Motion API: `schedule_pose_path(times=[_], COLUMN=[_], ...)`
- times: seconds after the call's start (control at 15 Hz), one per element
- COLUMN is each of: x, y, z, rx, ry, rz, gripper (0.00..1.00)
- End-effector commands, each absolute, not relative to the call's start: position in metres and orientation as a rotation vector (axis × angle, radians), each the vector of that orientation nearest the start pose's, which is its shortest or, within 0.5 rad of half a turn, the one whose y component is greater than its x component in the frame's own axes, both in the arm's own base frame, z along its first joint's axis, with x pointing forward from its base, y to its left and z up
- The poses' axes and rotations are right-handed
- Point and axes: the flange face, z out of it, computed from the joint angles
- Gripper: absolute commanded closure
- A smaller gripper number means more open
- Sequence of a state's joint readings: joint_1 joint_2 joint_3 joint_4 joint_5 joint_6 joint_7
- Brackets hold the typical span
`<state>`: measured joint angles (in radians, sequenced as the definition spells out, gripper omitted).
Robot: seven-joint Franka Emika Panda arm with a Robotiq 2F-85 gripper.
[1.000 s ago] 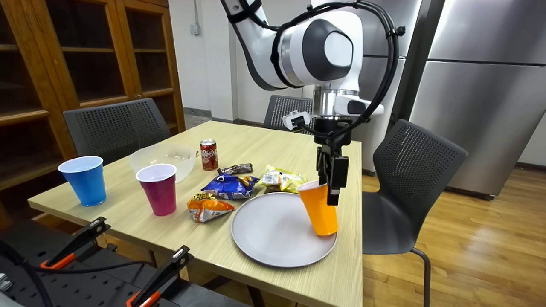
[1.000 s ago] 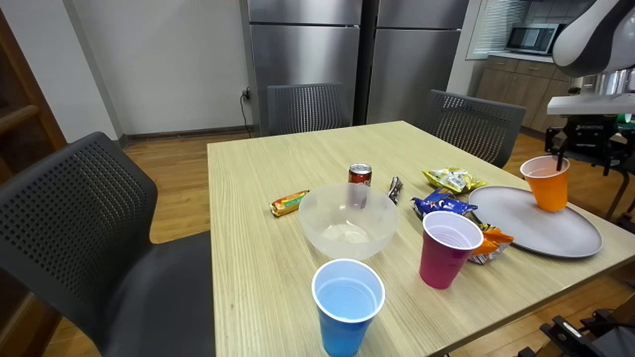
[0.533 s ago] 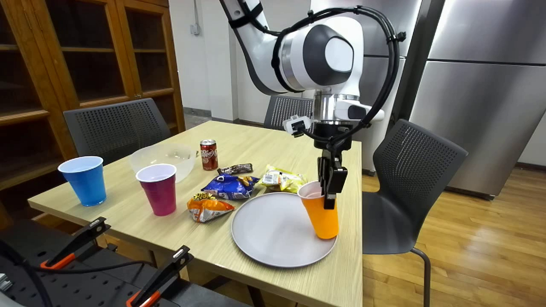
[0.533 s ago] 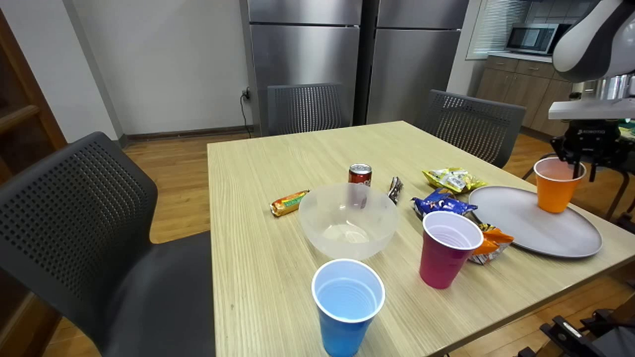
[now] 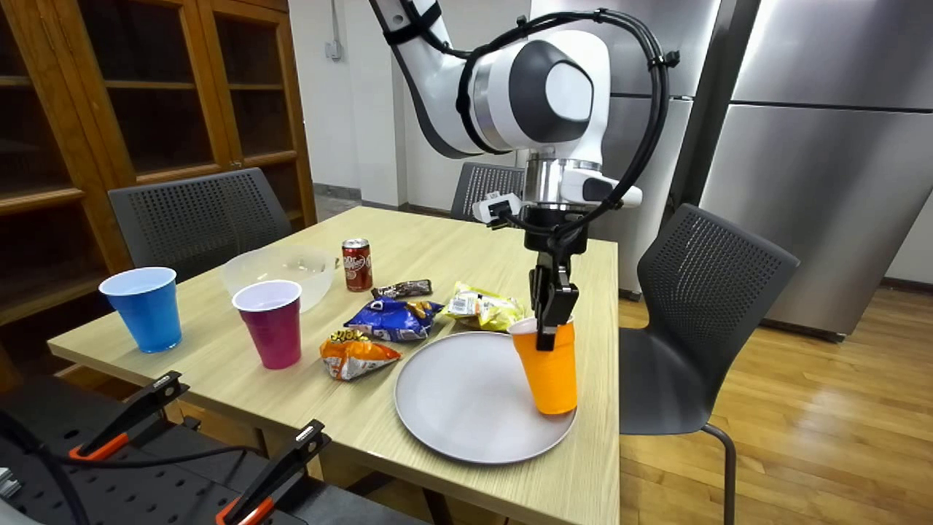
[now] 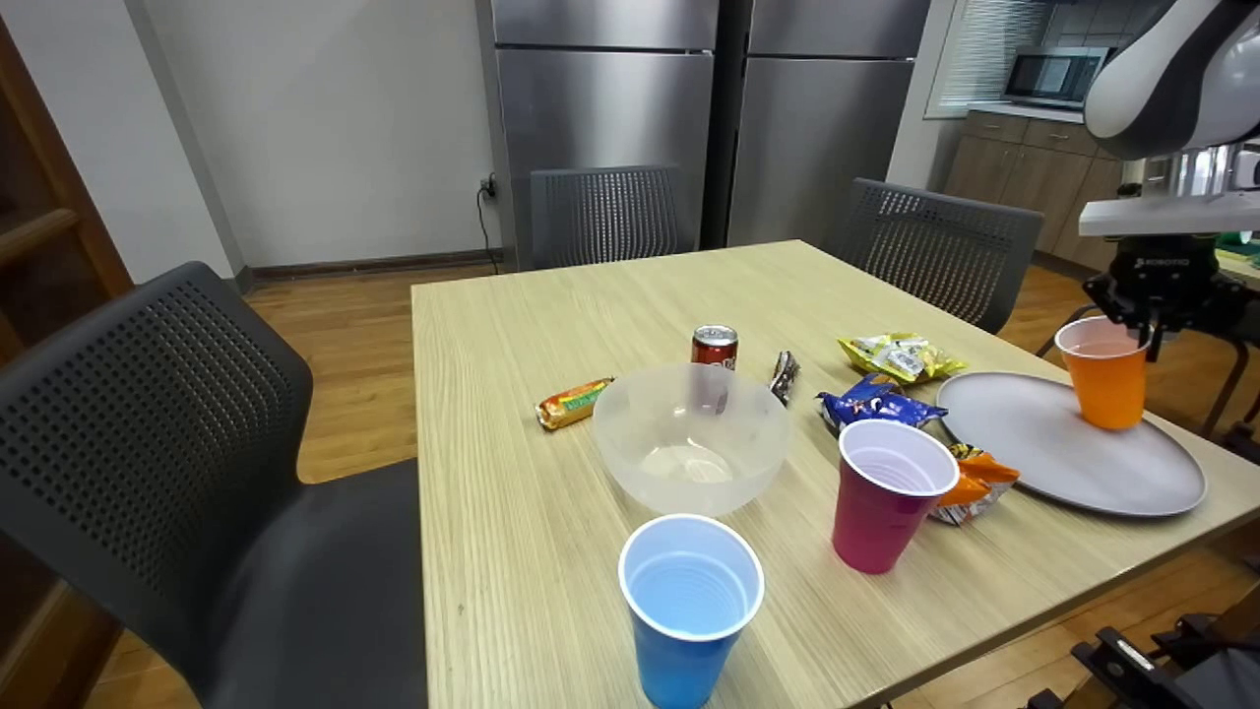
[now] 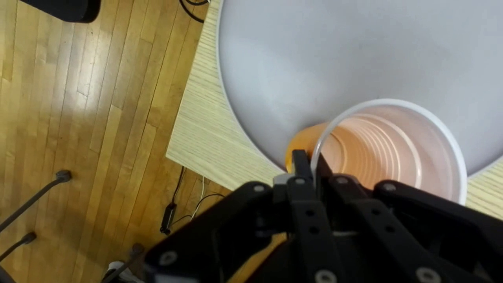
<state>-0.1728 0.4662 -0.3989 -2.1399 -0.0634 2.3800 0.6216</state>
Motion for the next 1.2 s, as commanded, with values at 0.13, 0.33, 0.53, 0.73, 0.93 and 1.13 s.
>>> schedule_pose_path(times=[0.13,0.33,0.53,0.73,0.93,1.13], x=[0.4562,0.4556,0.4546,0.4553,0.4573,0.4581], y=[-0.2887,-0.2874,-0.2869,-0.2850,-0.2854,-0.2871], z=[0.1934,0.1954,0.1968,0.1973,0.1955,0.1955], rx=[-2.829,-2.833,-2.831,-2.826,-2.806,-2.770], ry=[1.678,1.653,1.630,1.594,1.567,1.517], rz=[0.396,0.403,0.407,0.405,0.397,0.385], gripper=[0.99,0.99,0.99,0.99,0.99,0.99])
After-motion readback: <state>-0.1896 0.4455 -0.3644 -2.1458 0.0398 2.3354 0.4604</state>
